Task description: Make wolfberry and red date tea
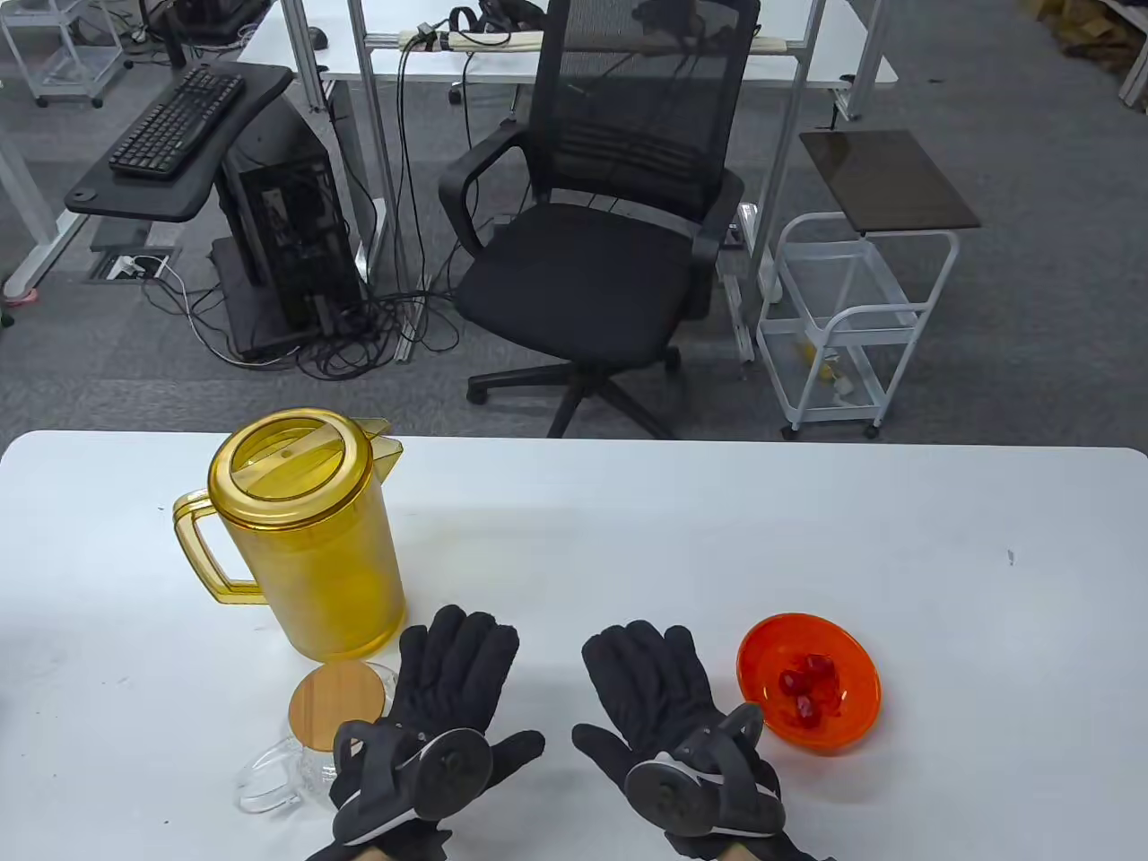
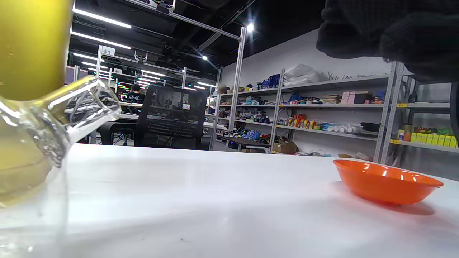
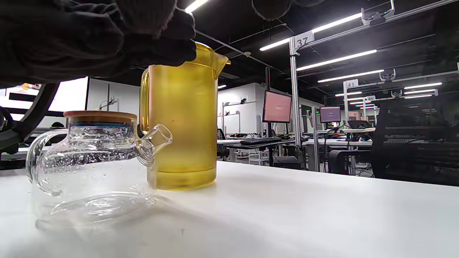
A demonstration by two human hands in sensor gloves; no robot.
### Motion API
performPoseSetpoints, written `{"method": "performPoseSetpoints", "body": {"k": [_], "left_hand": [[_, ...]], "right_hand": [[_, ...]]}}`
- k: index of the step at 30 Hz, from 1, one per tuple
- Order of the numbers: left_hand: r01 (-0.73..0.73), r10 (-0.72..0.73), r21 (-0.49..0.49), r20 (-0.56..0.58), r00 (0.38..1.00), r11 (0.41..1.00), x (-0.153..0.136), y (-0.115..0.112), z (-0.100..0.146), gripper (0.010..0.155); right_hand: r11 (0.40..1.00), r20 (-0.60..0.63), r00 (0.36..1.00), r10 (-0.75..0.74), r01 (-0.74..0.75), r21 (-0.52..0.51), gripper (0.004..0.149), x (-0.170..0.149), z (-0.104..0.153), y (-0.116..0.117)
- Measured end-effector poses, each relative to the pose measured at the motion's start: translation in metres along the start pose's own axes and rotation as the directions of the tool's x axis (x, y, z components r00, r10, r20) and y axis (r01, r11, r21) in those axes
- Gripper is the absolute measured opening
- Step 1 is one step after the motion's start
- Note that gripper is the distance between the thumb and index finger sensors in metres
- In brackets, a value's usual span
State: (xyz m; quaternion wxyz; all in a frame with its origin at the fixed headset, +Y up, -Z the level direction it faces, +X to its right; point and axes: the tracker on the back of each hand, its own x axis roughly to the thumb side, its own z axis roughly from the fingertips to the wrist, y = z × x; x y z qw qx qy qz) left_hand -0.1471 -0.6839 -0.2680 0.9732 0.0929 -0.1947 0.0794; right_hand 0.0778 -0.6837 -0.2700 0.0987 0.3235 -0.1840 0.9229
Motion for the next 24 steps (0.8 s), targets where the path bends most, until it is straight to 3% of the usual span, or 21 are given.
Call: {"method": "performPoseSetpoints", "body": {"k": [24], "left_hand": [[-0.023, 0.024, 0.023, -0.027, 0.999, 0.999, -0.0031, 0.0008, 0.0017, 0.095]], "right_hand": [[0.996, 0.016, 0.998, -0.059, 0.060, -0.059, 0.075, -0.0030, 0.0001, 0.0001]]}}
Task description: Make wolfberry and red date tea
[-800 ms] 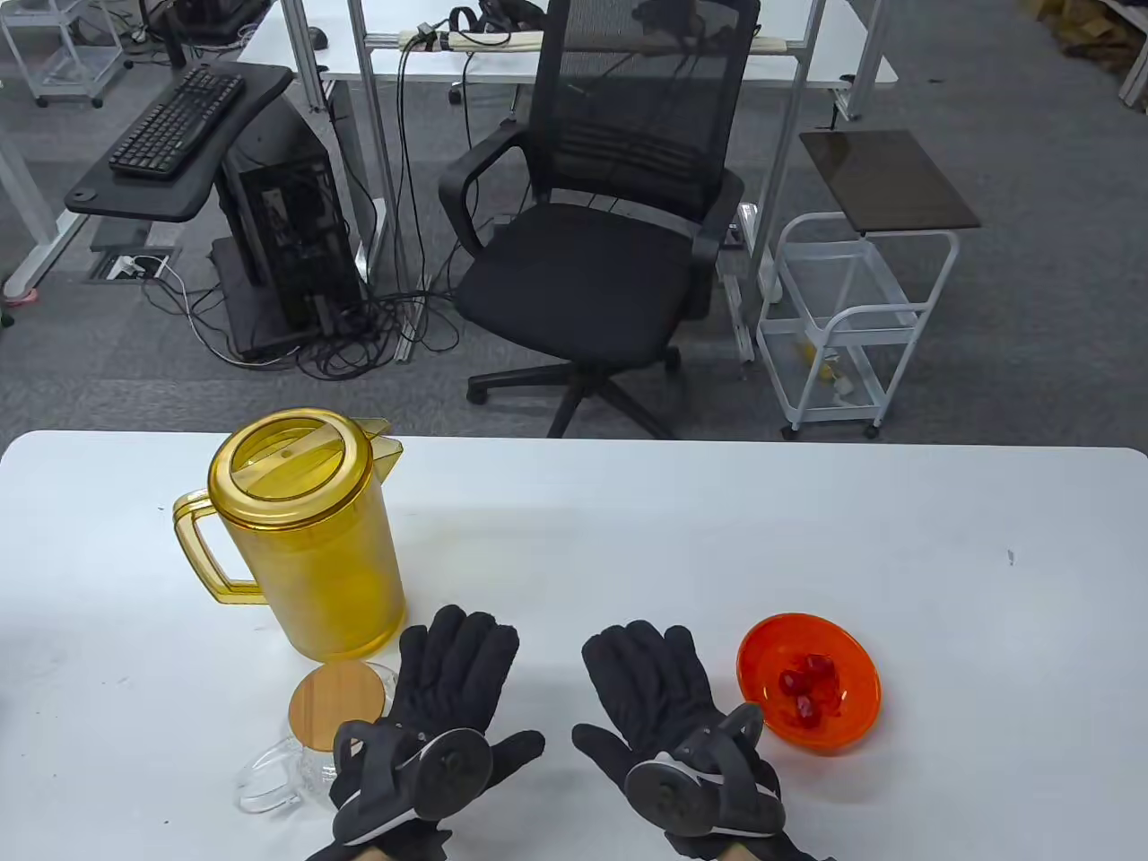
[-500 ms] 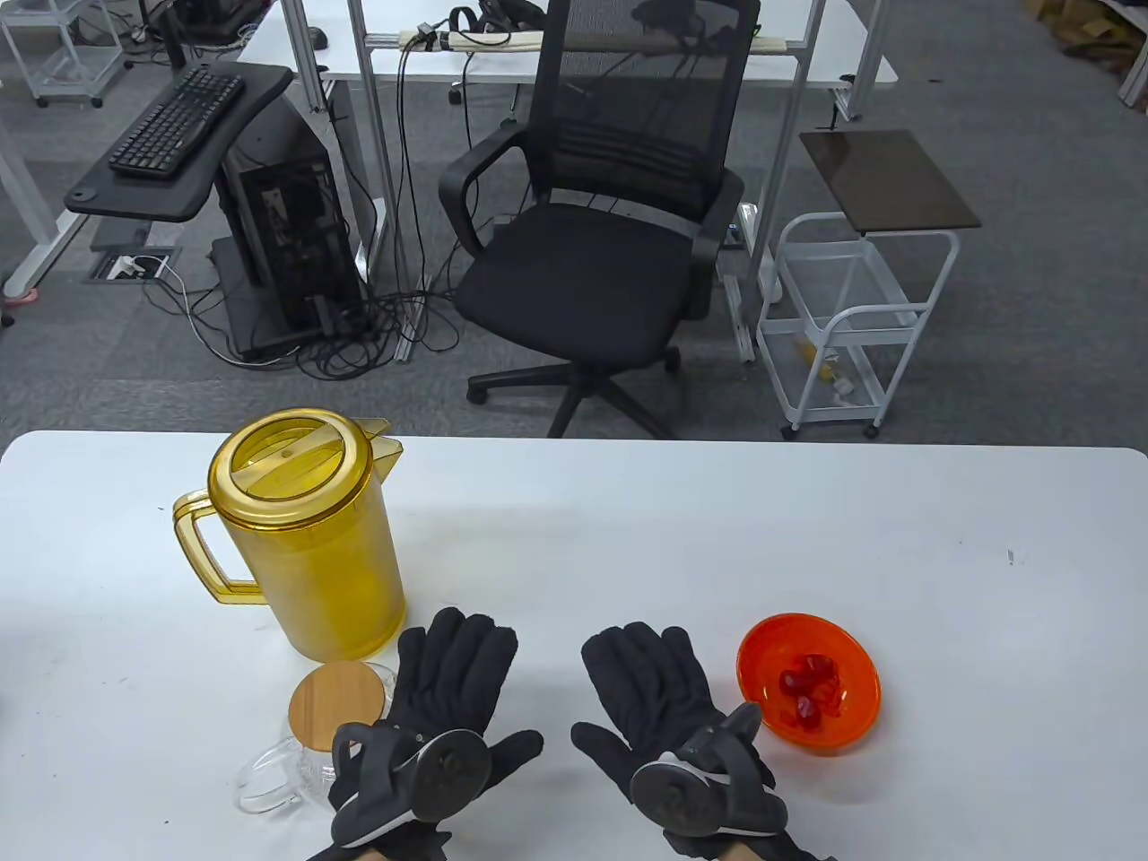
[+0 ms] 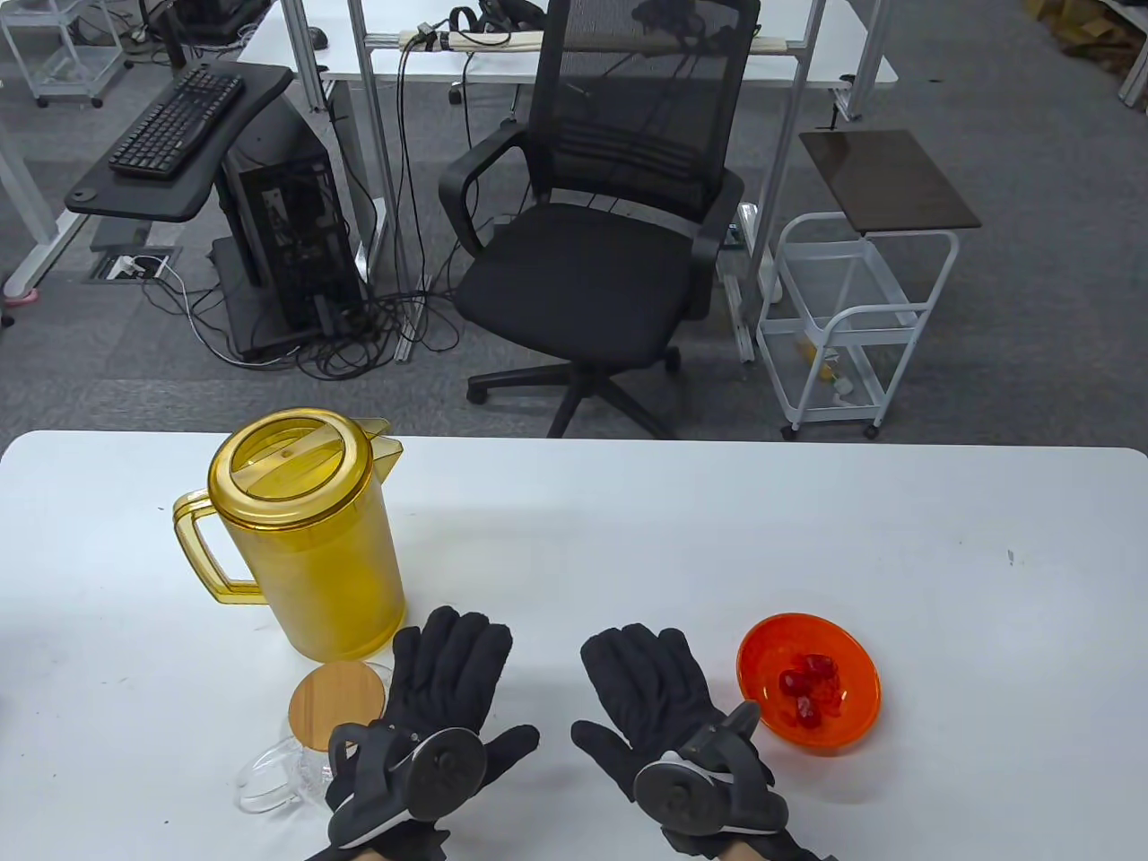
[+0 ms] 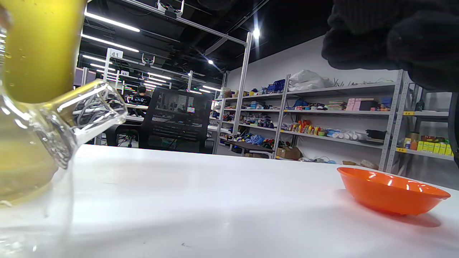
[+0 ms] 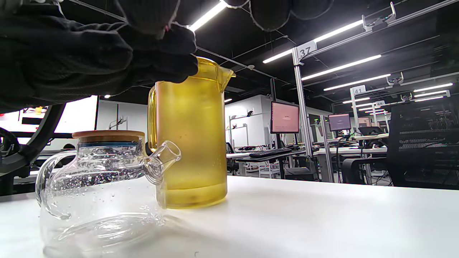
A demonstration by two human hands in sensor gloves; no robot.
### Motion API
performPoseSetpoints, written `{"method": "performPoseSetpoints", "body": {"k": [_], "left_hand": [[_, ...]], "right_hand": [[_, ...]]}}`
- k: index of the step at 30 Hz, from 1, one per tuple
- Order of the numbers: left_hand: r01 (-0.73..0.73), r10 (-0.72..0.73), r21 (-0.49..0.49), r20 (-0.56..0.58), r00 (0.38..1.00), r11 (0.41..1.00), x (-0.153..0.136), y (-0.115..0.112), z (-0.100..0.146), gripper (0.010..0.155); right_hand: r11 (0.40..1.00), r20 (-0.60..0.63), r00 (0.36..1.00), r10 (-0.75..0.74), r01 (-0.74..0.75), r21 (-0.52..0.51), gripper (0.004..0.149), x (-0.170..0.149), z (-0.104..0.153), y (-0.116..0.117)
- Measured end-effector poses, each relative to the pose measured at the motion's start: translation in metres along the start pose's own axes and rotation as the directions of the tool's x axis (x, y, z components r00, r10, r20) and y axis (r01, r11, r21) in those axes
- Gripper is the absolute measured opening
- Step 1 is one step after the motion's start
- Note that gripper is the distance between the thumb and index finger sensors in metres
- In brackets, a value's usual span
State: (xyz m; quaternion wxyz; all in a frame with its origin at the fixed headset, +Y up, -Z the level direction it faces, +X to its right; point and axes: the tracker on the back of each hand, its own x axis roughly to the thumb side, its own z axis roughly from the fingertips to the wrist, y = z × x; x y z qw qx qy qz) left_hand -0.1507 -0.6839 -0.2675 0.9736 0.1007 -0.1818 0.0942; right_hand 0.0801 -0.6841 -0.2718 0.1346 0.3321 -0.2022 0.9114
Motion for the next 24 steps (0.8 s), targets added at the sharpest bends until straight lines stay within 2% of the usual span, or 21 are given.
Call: {"method": "performPoseSetpoints", "body": {"k": [6, 9, 14, 20, 24], "left_hand": [[-0.018, 0.021, 0.079, -0.036, 0.999, 0.997, -0.006, 0.015, 0.003, 0.094], [-0.049, 0.061, 0.146, -0.077, 0.995, 0.988, -0.016, 0.029, 0.009, 0.093], [-0.144, 0.201, 0.308, -0.159, 0.967, 0.940, -0.041, 0.058, 0.025, 0.089], [-0.187, 0.371, 0.490, -0.310, 0.875, 0.851, -0.085, 0.082, 0.050, 0.078], [-0.184, 0.481, 0.555, -0.454, 0.750, 0.811, -0.119, 0.081, 0.066, 0.068]], "right_hand": [[1.000, 0.003, 1.000, -0.008, 0.008, -0.014, 0.074, -0.001, 0.000, 0.000], [1.000, 0.008, 1.000, -0.008, 0.008, -0.019, 0.073, 0.000, 0.000, 0.000], [0.999, 0.012, 1.000, -0.018, 0.018, -0.031, 0.073, 0.000, 0.000, -0.001], [0.999, 0.011, 1.000, -0.022, 0.022, -0.045, 0.073, 0.000, 0.000, -0.001], [0.999, 0.011, 1.000, -0.024, 0.025, -0.046, 0.073, -0.001, 0.000, -0.001]]}}
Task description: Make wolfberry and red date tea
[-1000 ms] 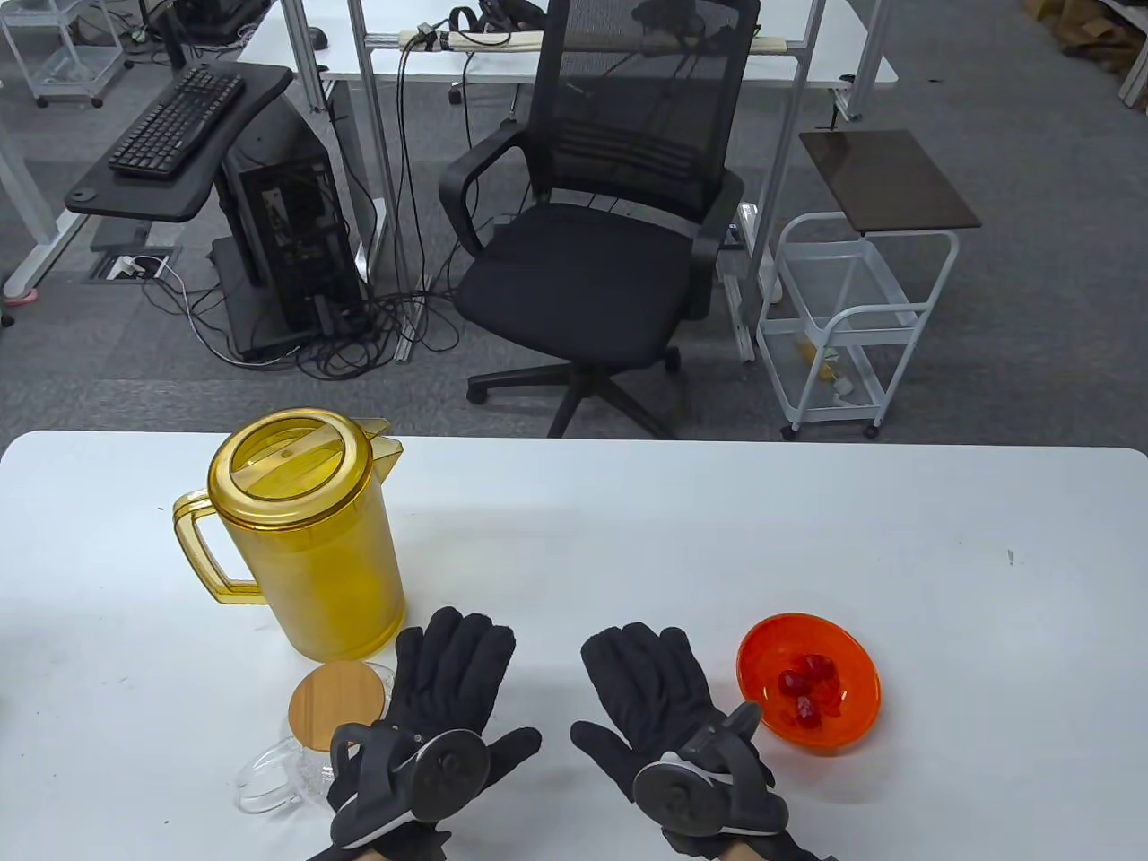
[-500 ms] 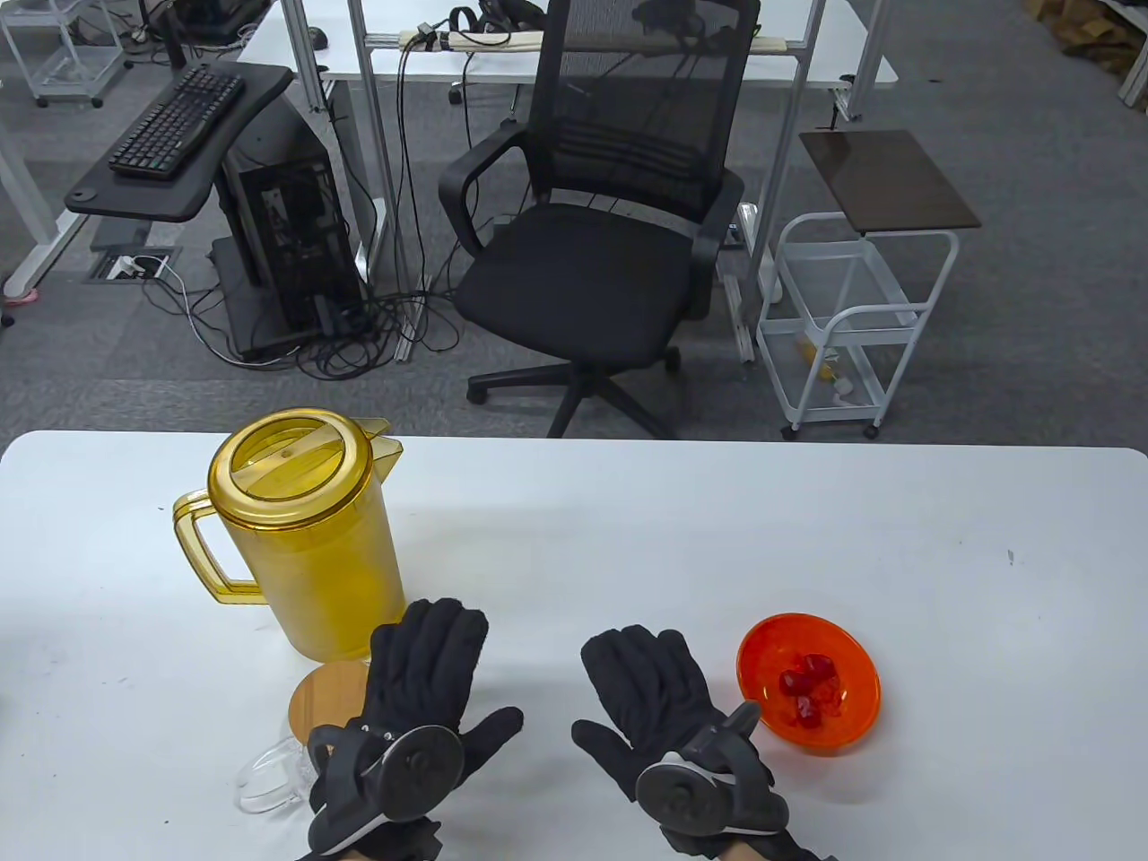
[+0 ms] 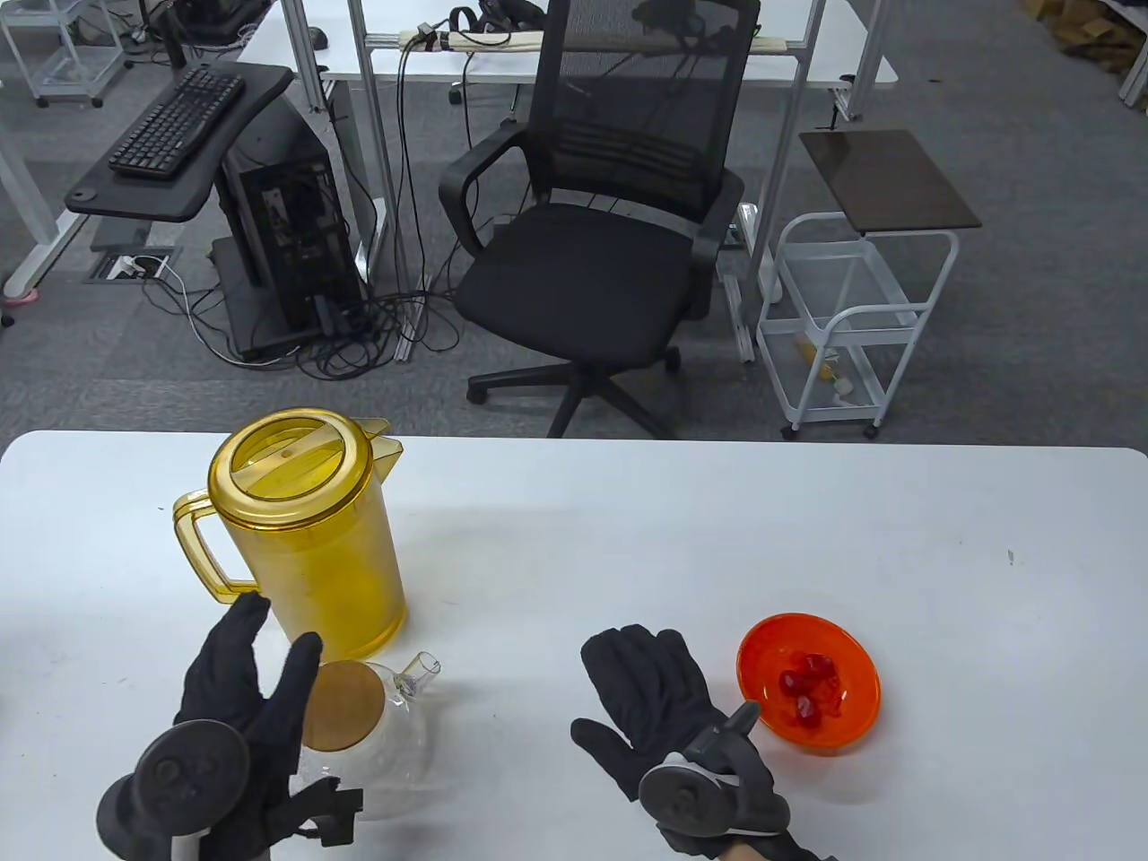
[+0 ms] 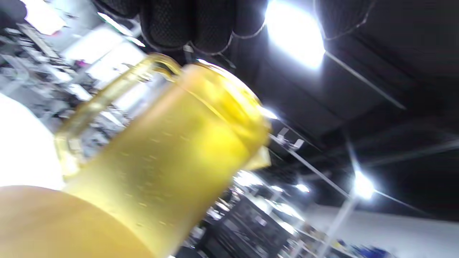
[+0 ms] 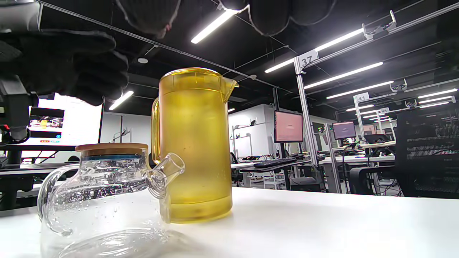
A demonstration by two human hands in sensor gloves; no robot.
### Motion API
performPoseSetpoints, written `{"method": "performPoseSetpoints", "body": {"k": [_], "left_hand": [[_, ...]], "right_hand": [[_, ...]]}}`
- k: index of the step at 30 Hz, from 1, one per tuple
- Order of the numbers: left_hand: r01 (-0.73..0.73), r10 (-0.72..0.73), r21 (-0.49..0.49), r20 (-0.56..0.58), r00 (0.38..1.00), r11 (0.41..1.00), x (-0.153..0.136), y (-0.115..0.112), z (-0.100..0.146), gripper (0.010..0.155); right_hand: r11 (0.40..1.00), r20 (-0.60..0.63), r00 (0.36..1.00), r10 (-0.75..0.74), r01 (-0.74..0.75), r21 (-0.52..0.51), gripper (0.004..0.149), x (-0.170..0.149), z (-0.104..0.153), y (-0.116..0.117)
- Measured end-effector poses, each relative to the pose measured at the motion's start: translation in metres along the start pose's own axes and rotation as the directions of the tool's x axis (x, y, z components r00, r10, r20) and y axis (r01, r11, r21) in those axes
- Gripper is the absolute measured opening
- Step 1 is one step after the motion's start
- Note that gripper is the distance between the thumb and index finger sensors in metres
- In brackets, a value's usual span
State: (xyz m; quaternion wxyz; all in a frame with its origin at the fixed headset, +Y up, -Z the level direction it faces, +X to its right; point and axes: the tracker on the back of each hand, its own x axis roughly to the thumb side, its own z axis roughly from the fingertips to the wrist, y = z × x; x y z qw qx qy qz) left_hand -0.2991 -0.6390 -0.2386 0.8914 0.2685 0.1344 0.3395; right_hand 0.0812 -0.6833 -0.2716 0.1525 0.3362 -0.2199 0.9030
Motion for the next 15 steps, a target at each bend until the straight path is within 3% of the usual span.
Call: {"method": "performPoseSetpoints", "body": {"k": [6, 15], "left_hand": [[0.076, -0.091, -0.068, -0.257, 0.962, 0.995, -0.048, -0.009, -0.006, 0.060], [0.193, -0.265, -0.236, -0.332, 0.905, 0.953, -0.069, -0.037, -0.002, 0.049]], "right_hand": [[1.000, -0.001, 1.000, -0.005, 0.005, -0.002, 0.072, 0.000, 0.000, 0.000], [1.000, -0.005, 1.000, -0.012, 0.012, -0.011, 0.072, -0.001, 0.000, -0.001]]}}
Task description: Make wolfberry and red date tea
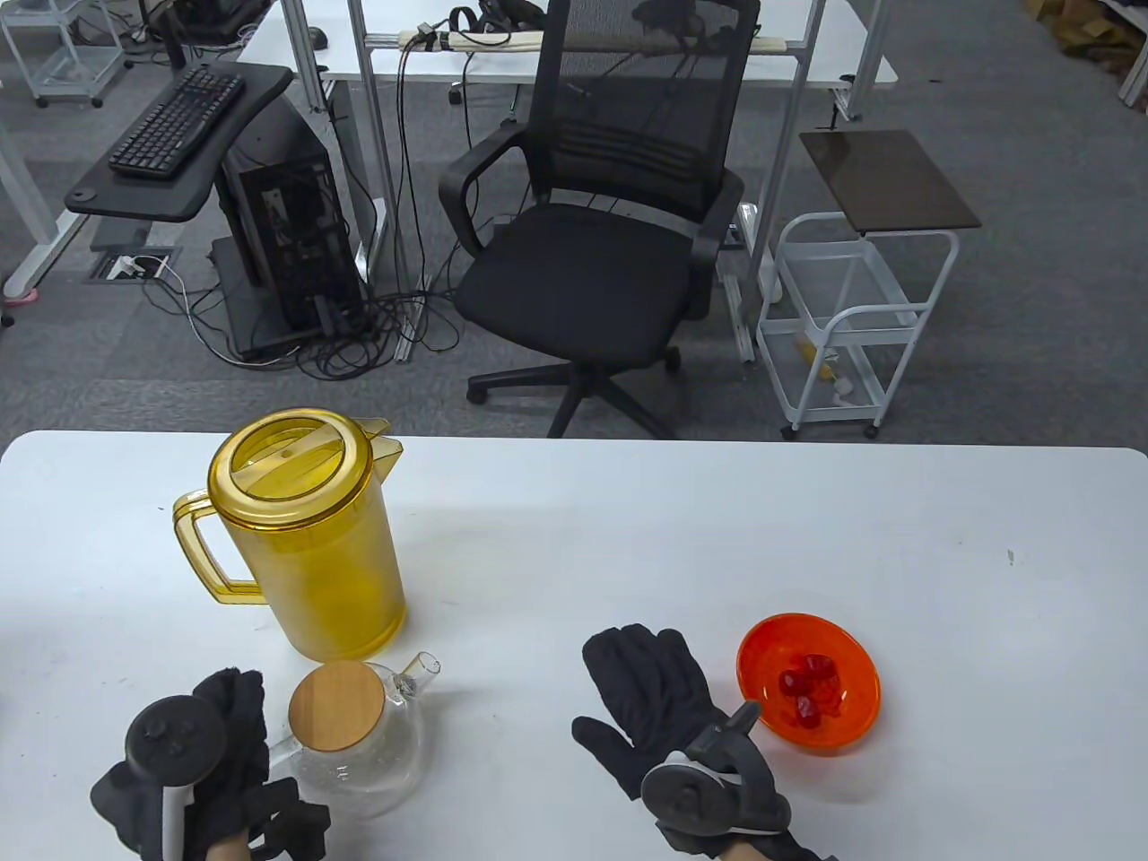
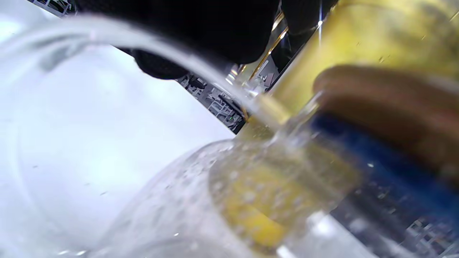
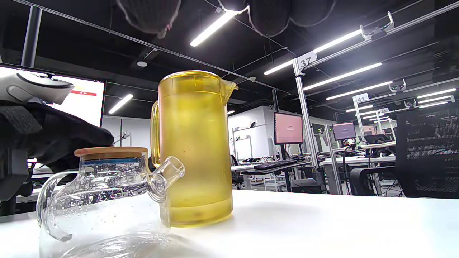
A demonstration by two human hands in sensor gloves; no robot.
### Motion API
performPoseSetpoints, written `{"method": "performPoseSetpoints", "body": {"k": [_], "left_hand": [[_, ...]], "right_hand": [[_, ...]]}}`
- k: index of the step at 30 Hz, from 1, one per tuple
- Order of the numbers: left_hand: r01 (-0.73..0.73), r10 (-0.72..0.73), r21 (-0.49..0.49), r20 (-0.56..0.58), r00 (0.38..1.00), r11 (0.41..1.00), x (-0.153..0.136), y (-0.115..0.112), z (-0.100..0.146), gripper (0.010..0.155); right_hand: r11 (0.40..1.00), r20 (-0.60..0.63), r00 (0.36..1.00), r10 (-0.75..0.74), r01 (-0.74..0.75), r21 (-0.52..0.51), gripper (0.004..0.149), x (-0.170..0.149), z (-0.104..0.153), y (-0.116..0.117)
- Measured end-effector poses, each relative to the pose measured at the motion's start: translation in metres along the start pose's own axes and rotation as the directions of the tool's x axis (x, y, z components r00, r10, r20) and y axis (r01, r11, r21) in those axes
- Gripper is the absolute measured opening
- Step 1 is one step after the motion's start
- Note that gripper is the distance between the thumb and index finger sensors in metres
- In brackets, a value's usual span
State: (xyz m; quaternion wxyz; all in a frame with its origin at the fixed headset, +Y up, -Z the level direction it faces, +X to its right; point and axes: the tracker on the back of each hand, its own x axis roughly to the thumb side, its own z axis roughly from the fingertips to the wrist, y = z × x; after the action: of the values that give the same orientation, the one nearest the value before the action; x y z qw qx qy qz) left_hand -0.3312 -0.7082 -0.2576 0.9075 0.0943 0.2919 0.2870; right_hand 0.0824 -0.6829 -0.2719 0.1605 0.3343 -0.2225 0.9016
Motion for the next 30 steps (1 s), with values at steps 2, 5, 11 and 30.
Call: {"method": "performPoseSetpoints", "body": {"k": [2, 5, 11, 30], "left_hand": [[0.022, -0.022, -0.019, -0.013, 1.000, 1.000, -0.002, -0.005, -0.001, 0.047], [0.071, -0.073, -0.049, -0.035, 0.997, 0.996, -0.006, -0.014, -0.003, 0.045], [0.108, -0.112, -0.101, -0.035, 0.993, 0.989, -0.009, -0.027, -0.004, 0.046], [0.253, -0.255, 0.062, 0.030, 0.967, 0.966, -0.006, -0.033, 0.003, 0.048]], "right_hand": [[1.000, 0.000, 1.000, 0.001, -0.001, -0.001, 0.072, 0.000, 0.000, 0.000], [1.000, -0.002, 1.000, -0.001, 0.001, -0.002, 0.072, 0.000, 0.000, 0.000], [1.000, -0.008, 1.000, -0.006, 0.005, -0.004, 0.072, -0.002, 0.000, -0.001], [1.000, -0.020, 1.000, -0.023, 0.022, -0.018, 0.072, -0.005, 0.000, -0.002]]}}
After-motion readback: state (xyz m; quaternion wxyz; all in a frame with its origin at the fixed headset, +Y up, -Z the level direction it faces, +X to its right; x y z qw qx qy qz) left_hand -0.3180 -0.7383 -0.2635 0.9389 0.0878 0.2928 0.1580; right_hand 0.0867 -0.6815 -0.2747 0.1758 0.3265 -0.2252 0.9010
